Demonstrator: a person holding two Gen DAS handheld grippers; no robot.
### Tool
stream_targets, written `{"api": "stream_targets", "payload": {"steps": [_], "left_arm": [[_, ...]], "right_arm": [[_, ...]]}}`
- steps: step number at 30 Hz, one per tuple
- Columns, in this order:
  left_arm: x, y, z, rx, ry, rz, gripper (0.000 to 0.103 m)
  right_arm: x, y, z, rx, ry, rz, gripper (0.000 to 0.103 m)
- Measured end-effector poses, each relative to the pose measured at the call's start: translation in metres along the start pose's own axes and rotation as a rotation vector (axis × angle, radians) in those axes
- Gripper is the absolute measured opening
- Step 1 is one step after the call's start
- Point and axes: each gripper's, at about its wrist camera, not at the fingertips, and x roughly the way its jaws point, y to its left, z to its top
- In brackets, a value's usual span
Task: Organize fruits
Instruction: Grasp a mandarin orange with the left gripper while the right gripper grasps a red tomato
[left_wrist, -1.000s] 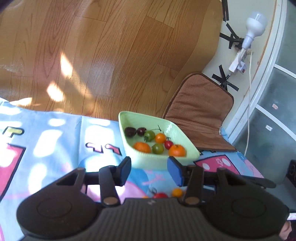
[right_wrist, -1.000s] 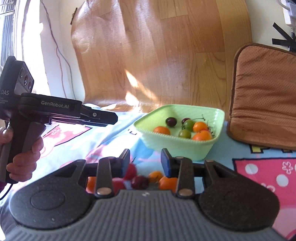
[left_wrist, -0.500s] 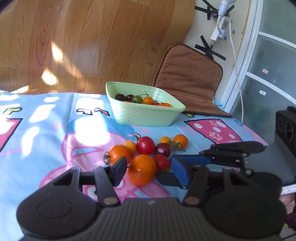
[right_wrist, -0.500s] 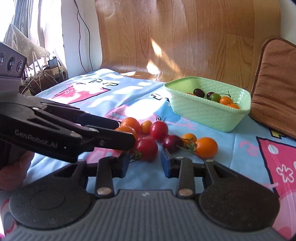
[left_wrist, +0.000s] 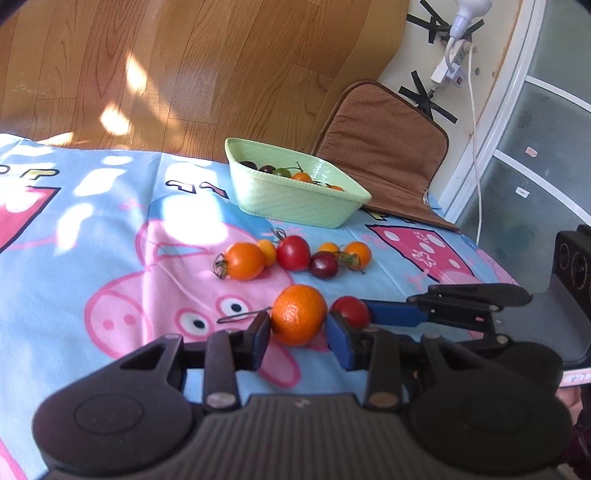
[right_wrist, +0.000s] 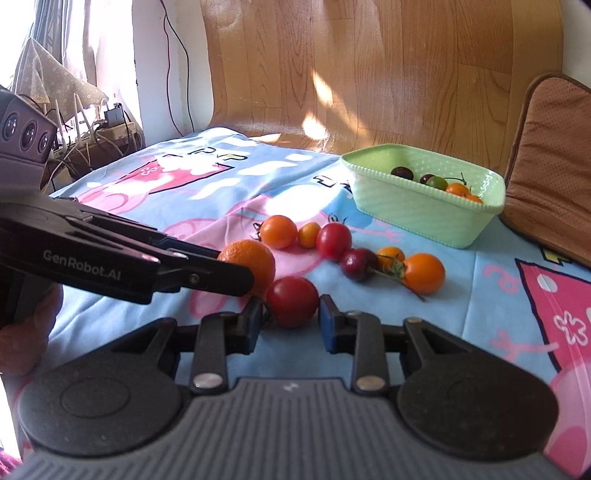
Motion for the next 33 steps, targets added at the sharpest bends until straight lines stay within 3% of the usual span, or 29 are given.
{"api": "stream_targets", "payload": {"steps": [11,17,20,25,33], "left_arm": [[-0.029,-0.038,-0.041,0.017,0.030,-0.069,0.034],[-0.023,-0.053,-0.046,0.056,0.035,-0.044,0.038],[-0.025,-0.057,-0.047,0.072,0.033,-0.016,0.041],[-0.037,-0.063,-0.044,0.104,-0.010,0.009,0.056],[-0.033,-0.072,-0.042,0.142,-0.004,0.007,0.058]], "right_arm": [[-0.059,0.008,-0.043,0.104,-0.024,-0.086,0.036],[-0.064,0.007,-0.054,0.121,-0.027,-0.125,0.038],[-0.066,0.010,-0.055,0.112,-0.035,-0.127,0.048],[-0.071,0.009,-0.059,0.123,-0.063,-0.124,0.064],[-0.074,0.014,-0.061,0.093,-0.083,-0.147,0.068]]}}
